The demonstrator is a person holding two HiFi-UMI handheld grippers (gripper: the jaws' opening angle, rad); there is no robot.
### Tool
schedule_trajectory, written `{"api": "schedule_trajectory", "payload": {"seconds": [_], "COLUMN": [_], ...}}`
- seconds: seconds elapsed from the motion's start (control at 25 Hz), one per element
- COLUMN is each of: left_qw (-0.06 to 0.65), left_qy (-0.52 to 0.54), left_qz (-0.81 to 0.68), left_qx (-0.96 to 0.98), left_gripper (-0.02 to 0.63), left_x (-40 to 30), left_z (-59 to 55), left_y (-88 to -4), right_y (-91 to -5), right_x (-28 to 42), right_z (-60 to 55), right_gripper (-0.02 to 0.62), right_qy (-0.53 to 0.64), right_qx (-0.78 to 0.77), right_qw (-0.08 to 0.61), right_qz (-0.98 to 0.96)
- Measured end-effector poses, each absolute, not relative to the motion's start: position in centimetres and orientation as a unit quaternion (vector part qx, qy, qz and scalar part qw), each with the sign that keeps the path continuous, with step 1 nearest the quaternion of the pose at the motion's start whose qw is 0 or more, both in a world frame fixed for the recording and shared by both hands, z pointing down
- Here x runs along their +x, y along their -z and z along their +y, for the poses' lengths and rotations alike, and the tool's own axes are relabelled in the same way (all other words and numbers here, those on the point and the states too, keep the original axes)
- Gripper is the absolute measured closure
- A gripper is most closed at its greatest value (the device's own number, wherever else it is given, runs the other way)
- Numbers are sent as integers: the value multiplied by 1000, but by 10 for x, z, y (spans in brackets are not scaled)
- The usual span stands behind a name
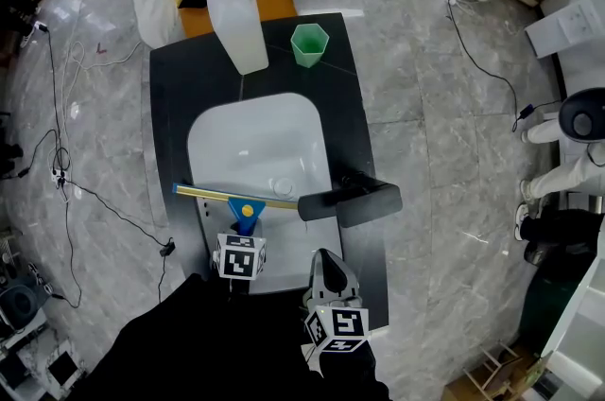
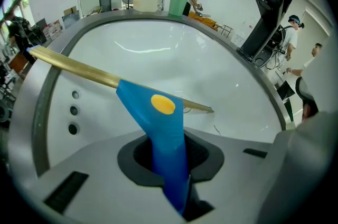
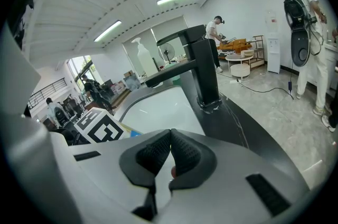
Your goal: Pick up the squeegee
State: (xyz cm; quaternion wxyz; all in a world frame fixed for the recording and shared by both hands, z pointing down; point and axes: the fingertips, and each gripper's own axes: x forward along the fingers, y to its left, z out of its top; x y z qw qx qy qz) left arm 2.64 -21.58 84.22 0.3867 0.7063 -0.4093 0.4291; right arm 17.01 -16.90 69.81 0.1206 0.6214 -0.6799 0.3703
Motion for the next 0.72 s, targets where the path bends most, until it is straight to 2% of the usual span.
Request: {"api": "schedule_trajectory", "payload": {"seconds": [0.72], "left_qw": [335], "left_qy": [-377], "left_qz": [-428], "left_qx": [750], "left_gripper": [538], "left_x": [18], "left_z": [-220], "left_y": [-761], "right_y": [-644], "right_x": [154], "right_z": [-148], "right_gripper": [580], "right_qy": [-328], "right_qx": [632], "right_qw": [112], "right_qz": [-693]}}
